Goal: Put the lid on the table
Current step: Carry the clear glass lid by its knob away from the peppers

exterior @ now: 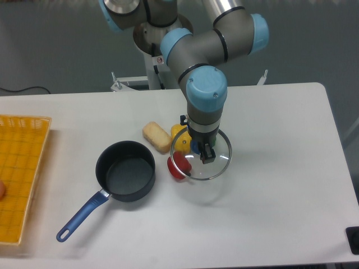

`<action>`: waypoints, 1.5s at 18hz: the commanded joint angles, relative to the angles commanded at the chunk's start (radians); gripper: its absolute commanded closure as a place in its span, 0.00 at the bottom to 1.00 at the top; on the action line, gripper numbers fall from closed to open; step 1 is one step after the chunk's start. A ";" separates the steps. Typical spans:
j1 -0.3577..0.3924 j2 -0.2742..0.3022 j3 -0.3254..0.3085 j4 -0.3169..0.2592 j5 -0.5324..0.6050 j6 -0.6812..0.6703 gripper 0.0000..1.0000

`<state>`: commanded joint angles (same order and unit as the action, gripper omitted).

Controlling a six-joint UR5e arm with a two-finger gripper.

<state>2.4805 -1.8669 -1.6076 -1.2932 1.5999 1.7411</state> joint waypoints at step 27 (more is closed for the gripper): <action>0.071 -0.158 0.086 0.118 0.006 0.003 0.38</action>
<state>2.5510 -2.0247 -1.5218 -1.1750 1.6061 1.7441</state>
